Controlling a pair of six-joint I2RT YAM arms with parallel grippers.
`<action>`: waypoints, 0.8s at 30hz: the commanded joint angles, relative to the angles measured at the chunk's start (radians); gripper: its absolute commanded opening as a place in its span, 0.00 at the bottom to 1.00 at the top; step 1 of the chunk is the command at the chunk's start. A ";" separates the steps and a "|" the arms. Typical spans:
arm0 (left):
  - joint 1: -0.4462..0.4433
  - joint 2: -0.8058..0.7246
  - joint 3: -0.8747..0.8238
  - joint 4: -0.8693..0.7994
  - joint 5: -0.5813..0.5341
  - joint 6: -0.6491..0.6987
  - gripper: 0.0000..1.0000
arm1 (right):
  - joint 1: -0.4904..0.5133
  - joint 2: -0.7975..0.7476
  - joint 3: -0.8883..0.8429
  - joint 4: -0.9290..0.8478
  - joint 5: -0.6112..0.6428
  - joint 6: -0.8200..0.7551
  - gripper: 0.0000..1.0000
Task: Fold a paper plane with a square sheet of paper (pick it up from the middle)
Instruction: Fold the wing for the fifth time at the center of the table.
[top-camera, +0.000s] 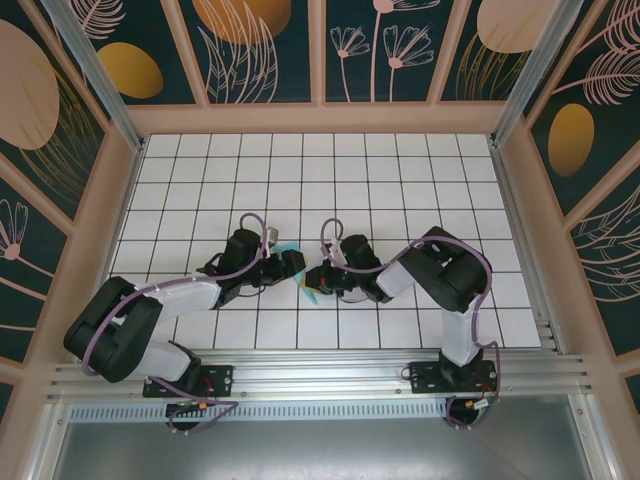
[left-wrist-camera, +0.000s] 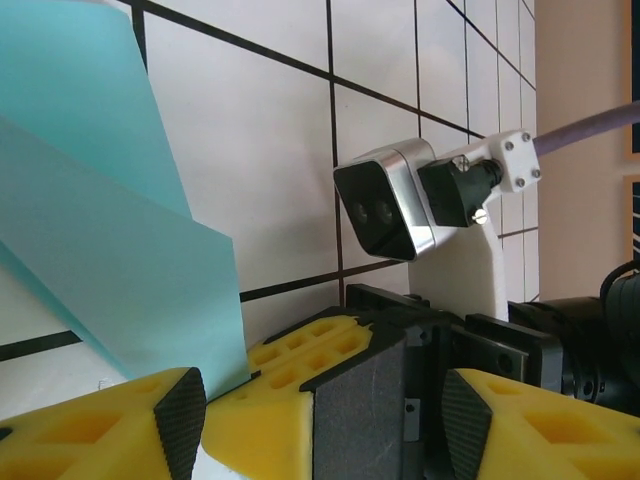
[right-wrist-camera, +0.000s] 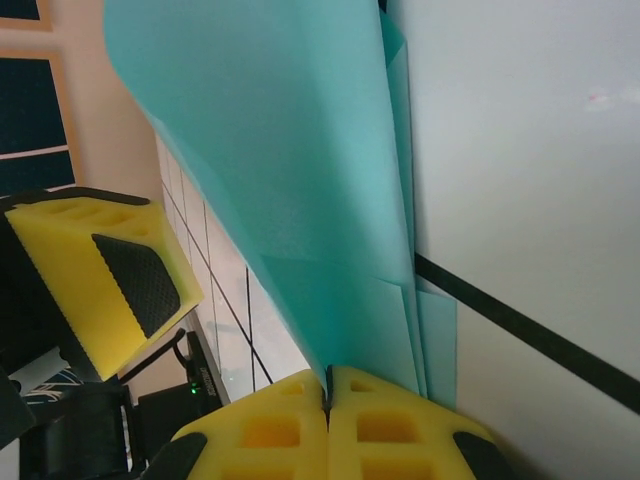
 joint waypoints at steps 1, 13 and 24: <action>0.004 0.004 -0.009 0.089 0.026 0.035 0.67 | -0.012 0.023 -0.006 0.058 -0.028 0.049 0.00; 0.003 0.125 0.008 0.172 0.001 0.041 0.65 | -0.008 -0.029 -0.009 -0.035 0.017 0.002 0.08; 0.003 0.145 0.031 0.144 -0.005 0.065 0.65 | 0.011 -0.083 0.002 -0.220 0.098 -0.095 0.16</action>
